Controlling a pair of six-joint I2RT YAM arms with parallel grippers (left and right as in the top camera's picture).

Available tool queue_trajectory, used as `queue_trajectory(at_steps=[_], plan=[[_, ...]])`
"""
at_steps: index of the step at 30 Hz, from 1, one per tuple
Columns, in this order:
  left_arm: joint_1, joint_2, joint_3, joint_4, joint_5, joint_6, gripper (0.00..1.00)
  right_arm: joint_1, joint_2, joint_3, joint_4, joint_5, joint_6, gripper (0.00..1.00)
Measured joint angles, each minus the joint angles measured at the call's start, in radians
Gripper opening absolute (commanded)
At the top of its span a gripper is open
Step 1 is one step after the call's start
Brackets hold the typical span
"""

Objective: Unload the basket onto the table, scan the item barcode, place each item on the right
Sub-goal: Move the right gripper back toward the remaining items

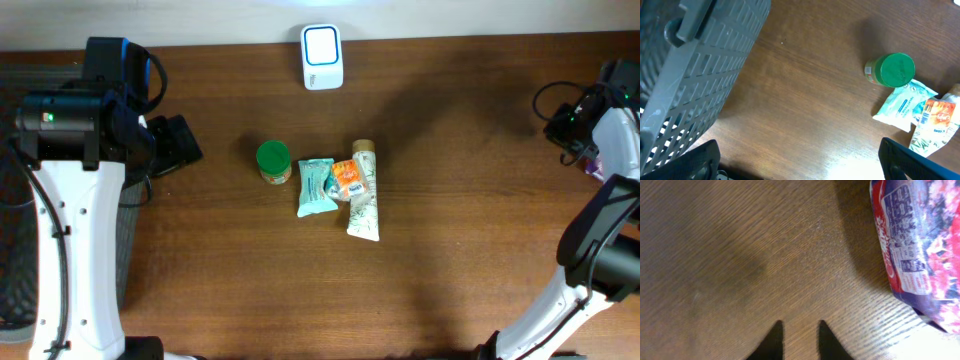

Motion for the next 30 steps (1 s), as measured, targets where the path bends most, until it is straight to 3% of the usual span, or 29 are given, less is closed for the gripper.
queue_trajectory(at_steps=[7, 15, 21, 24, 26, 30], plan=[[0.0, 0.0, 0.0, 0.0, 0.0, 0.0, 0.99, -0.031, 0.101, -0.001, 0.07, 0.179, -0.006, 0.04], [0.0, 0.0, 0.0, 0.0, 0.0, 0.0, 0.99, -0.193, 0.101, -0.001, 0.043, 0.203, -0.006, 0.04], [0.0, 0.0, 0.0, 0.0, 0.0, 0.0, 0.99, -0.187, 0.101, -0.001, 0.014, -0.066, -0.006, 0.09], [0.0, 0.0, 0.0, 0.0, 0.0, 0.0, 0.99, -0.156, 0.101, -0.001, -0.034, -0.336, -0.03, 0.18], [0.0, 0.0, 0.0, 0.0, 0.0, 0.0, 0.99, -0.106, 0.101, -0.001, -0.091, -0.458, -0.064, 0.36], [0.0, 0.0, 0.0, 0.0, 0.0, 0.0, 0.99, 0.042, 0.101, 0.001, -0.224, -0.556, -0.092, 0.38]])
